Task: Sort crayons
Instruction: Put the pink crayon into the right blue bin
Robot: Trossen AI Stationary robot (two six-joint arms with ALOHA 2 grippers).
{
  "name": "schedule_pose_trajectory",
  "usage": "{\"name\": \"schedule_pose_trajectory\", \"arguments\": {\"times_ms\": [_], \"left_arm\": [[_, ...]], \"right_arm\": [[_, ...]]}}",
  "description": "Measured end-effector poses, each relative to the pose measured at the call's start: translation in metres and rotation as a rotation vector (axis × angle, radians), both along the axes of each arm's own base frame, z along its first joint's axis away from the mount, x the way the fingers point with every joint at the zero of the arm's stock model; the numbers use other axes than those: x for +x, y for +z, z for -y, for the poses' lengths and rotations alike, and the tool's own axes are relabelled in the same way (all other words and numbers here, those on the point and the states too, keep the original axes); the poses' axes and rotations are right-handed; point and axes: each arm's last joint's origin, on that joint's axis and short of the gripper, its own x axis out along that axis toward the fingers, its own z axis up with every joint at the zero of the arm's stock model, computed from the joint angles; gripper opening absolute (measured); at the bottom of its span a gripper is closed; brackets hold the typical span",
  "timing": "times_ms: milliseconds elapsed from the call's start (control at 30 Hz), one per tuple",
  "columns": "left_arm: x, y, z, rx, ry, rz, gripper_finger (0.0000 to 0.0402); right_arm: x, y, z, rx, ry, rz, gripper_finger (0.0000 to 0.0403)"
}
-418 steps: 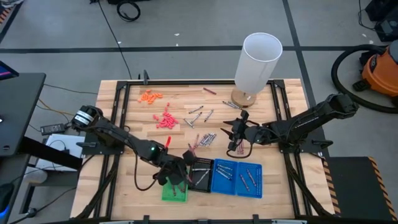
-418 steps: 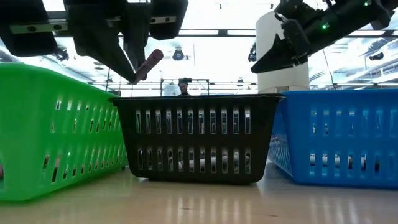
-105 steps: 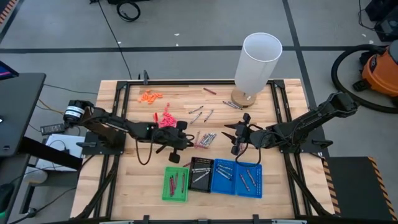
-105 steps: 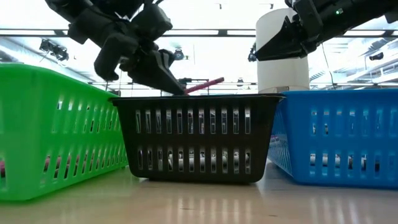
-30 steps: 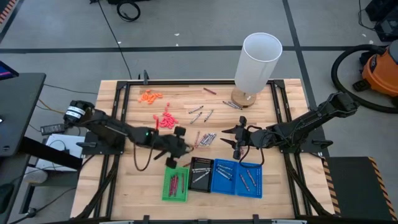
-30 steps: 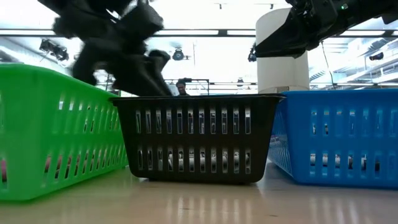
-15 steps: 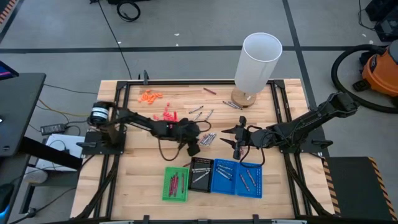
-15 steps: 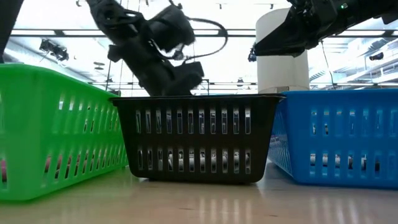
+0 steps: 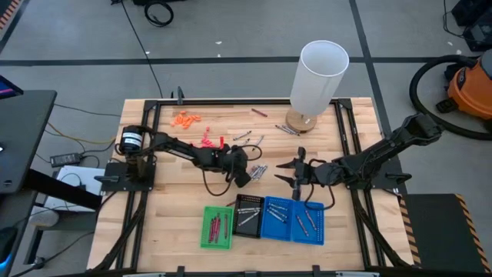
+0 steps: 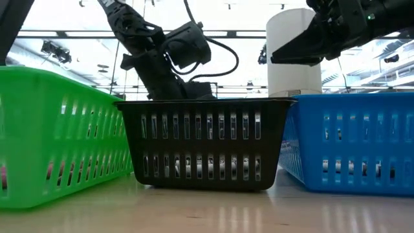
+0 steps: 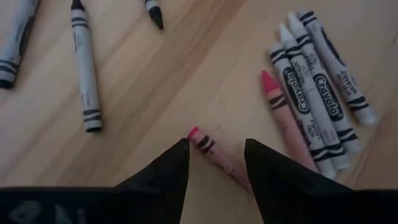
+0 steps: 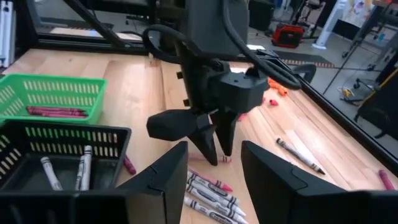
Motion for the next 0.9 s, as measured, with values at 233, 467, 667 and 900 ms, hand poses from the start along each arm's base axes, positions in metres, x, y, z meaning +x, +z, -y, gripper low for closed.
{"name": "schedule_pose_trajectory", "arguments": {"times_ms": [233,467,667,900], "left_arm": [[-0.004,-0.002,0.000,-0.013,0.002,-0.046,0.0166],[-0.011,-0.003,0.003,-0.040,-0.045,-0.138,0.0135],[-0.012,-0.005,0.006,-0.021,-0.103,-0.173,0.0080],[-0.013,-0.006,0.011,0.001,-0.145,-0.191,0.0017]], "right_arm": [[-0.001,0.000,-0.002,-0.001,0.011,0.000,0.0159],[-0.001,0.000,-0.002,-0.002,0.011,0.000,0.0159],[-0.001,0.000,-0.002,-0.002,0.011,-0.002,0.0159],[-0.001,-0.001,-0.002,-0.004,0.012,-0.007,0.0159]]}}
